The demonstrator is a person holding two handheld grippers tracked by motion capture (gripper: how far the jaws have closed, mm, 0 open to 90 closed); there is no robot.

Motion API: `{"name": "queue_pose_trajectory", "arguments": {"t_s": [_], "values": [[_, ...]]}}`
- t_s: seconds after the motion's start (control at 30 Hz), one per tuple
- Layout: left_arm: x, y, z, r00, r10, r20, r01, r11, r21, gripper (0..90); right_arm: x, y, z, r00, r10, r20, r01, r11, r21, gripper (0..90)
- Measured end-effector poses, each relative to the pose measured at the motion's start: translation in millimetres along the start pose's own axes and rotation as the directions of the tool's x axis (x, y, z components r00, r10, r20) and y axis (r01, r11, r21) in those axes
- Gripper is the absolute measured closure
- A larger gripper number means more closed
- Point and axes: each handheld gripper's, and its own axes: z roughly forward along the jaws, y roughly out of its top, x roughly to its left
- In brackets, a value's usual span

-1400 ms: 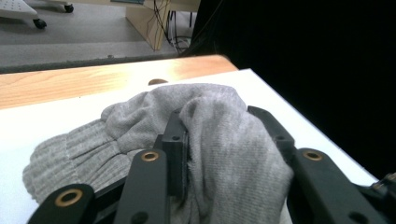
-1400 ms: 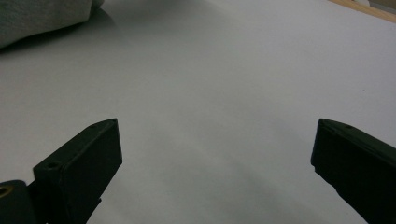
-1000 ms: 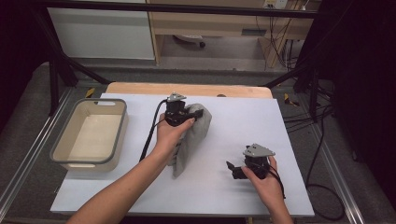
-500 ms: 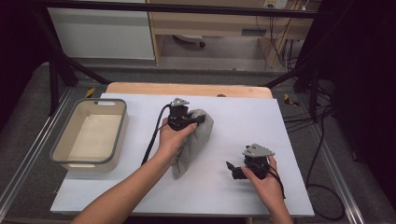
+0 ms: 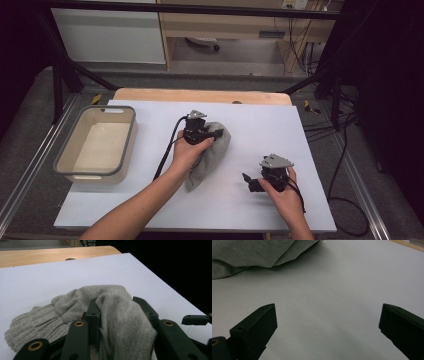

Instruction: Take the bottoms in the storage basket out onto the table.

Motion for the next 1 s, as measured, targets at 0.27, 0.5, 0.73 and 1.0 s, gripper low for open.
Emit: {"name": "queue_pose_trajectory", "arguments": {"t_s": [0.27, 0.5, 0.73, 1.0], "values": [[-4.7, -3.9, 3.3, 0.9999, 0.008, 0.009, -0.008, 0.9999, 0.010, 60.0, -0.2, -0.1, 0.0, 1.0000, -0.001, 0.000, 0.001, 1.0000, 0.001, 2.4], [-8.2, -8.1, 5.4, 0.9997, 0.015, 0.016, -0.016, 0.9997, 0.019, 59.3, -0.2, -0.2, 0.2, 1.0000, -0.003, -0.001, 0.003, 1.0000, 0.003, 2.4], [-12.7, -9.1, 6.6, 0.9995, 0.024, 0.023, -0.024, 0.9995, 0.020, 46.7, -0.4, -0.4, 0.1, 1.0000, -0.001, -0.002, 0.001, 1.0000, 0.004, 2.4], [-10.9, -2.3, -1.7, 0.9993, 0.036, -0.010, -0.037, 0.9986, -0.038, 26.6, -1.0, -0.5, -0.2, 0.9998, 0.017, -0.010, -0.017, 0.9998, 0.000, 2.3]]}}
